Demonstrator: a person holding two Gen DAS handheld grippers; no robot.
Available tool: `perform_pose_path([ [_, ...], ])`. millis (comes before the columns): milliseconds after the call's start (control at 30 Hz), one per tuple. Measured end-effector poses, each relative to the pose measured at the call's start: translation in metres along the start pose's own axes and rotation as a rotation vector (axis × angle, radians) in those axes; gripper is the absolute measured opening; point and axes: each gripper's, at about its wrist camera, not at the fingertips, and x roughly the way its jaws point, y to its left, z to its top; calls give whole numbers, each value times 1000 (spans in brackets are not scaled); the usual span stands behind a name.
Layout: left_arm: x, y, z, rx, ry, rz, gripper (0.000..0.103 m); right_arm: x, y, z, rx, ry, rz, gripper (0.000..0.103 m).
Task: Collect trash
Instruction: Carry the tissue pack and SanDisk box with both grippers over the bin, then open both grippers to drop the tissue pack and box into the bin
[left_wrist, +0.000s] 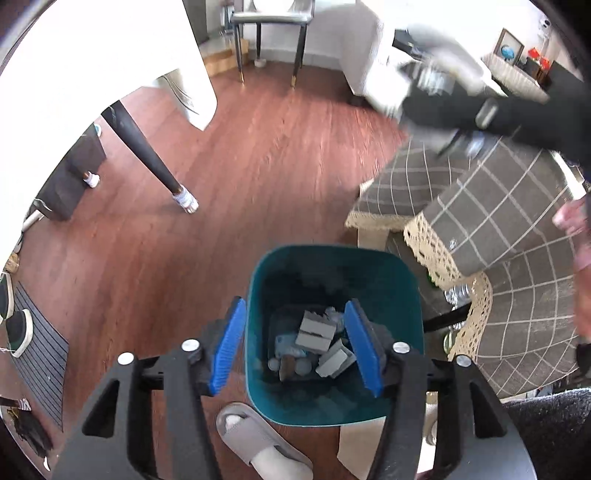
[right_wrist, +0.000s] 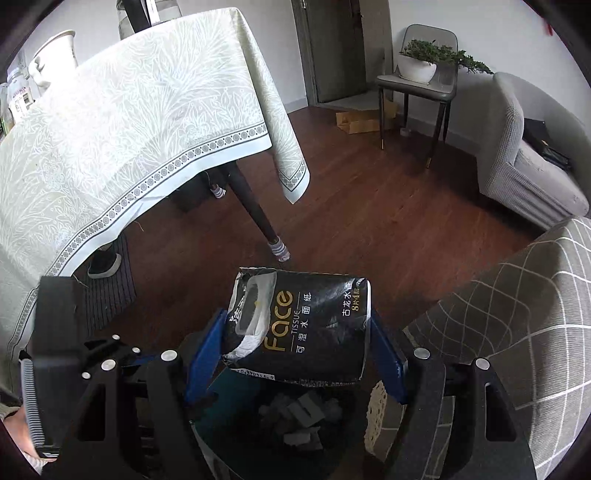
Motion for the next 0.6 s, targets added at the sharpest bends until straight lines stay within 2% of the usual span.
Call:
perform_pose_path([
  [200, -27, 12, 11, -11, -94, -7, 65, 33, 1, -9, 11, 82, -19, 74],
  [400, -50, 23, 19, -37, -186, -25, 66, 63, 2, -23, 17, 167, -16, 74],
  [600, -65, 24, 30, -33, -240, 6, 65, 82, 11, -36, -14, 238, -7, 74],
])
